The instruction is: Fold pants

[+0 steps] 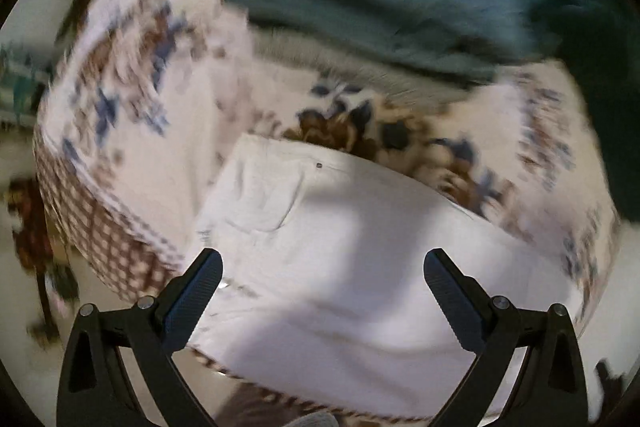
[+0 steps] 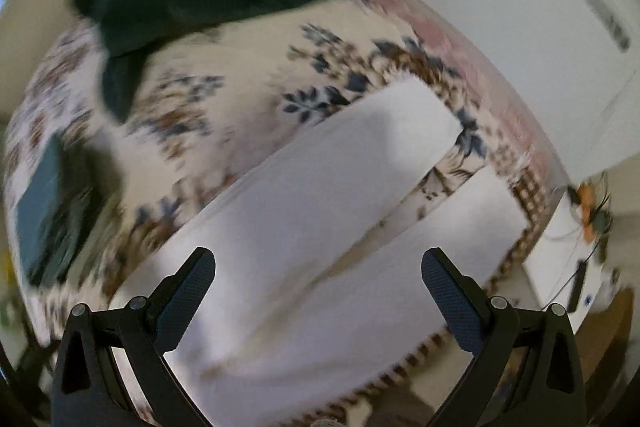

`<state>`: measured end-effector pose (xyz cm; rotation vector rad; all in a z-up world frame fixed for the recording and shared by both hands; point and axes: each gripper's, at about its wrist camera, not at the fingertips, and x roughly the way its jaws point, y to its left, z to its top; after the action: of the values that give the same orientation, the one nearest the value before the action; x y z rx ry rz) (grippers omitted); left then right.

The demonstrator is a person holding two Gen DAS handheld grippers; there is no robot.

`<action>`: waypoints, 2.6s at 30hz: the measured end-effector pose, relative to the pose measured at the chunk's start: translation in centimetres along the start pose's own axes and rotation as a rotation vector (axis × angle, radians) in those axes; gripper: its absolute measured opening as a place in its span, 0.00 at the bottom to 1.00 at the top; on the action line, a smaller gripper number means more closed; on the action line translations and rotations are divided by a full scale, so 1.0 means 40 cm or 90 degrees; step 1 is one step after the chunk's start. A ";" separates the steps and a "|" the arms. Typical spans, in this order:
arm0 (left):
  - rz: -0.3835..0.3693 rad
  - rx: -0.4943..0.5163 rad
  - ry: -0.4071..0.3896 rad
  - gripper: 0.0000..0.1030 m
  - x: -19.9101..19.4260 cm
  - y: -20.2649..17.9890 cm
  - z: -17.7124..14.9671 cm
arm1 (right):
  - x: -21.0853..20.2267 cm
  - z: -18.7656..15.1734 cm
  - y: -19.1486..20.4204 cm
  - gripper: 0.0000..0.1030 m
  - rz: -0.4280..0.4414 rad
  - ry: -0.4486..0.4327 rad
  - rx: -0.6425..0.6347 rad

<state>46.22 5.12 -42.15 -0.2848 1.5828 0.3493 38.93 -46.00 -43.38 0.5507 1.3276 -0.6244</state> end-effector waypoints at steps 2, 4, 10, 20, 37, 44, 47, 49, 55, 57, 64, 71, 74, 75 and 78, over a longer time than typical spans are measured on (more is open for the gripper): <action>-0.034 -0.078 0.071 1.00 0.138 0.004 0.062 | 0.128 0.049 0.020 1.00 -0.023 0.007 0.022; -0.045 -0.141 0.121 1.00 0.244 0.010 0.098 | 0.266 0.097 0.044 1.00 -0.038 0.021 0.044; -0.009 -0.284 0.153 0.94 0.418 0.068 0.160 | 0.522 0.184 0.079 1.00 -0.057 0.055 0.095; -0.031 -0.188 0.015 0.10 0.268 0.021 0.023 | 0.675 0.227 0.044 0.57 -0.052 0.137 0.128; -0.265 -0.160 -0.127 0.08 -0.163 0.292 -0.512 | 0.222 0.027 -0.284 0.04 0.121 0.003 0.043; -0.206 -0.223 -0.009 0.08 0.111 0.421 -0.720 | 0.288 -0.211 -0.531 0.04 0.059 0.068 0.018; -0.189 -0.252 0.024 0.10 0.239 0.443 -0.756 | 0.394 -0.282 -0.588 0.05 0.042 0.112 0.010; -0.190 -0.270 0.025 0.13 0.280 0.456 -0.773 | 0.457 -0.307 -0.622 0.13 0.052 0.145 0.021; -0.172 -0.268 -0.010 0.25 0.193 0.444 -0.799 | 0.428 -0.313 -0.811 0.54 0.123 0.147 0.125; -0.159 -0.258 -0.032 0.40 0.160 0.432 -0.803 | 0.396 -0.297 -0.877 0.55 0.149 0.118 0.158; -0.142 -0.170 -0.092 0.72 0.125 0.292 -0.778 | 0.425 -0.164 -1.010 0.55 0.204 0.056 0.288; -0.119 -0.180 -0.026 0.72 0.249 0.251 -0.759 | 0.508 -0.119 -1.018 0.07 0.201 0.072 0.354; -0.109 -0.170 -0.024 0.72 0.250 0.256 -0.757 | 0.416 -0.139 -1.028 0.06 0.198 0.030 0.340; -0.104 -0.166 -0.024 0.72 0.247 0.261 -0.758 | 0.394 -0.139 -1.032 0.06 0.194 0.023 0.339; -0.091 -0.170 -0.026 0.72 0.245 0.276 -0.751 | 0.374 -0.164 -1.046 0.06 0.172 0.026 0.320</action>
<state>13.86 3.83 -50.61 -0.5893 1.4663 0.4524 7.10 -73.07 -59.85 1.1364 1.1056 -0.7265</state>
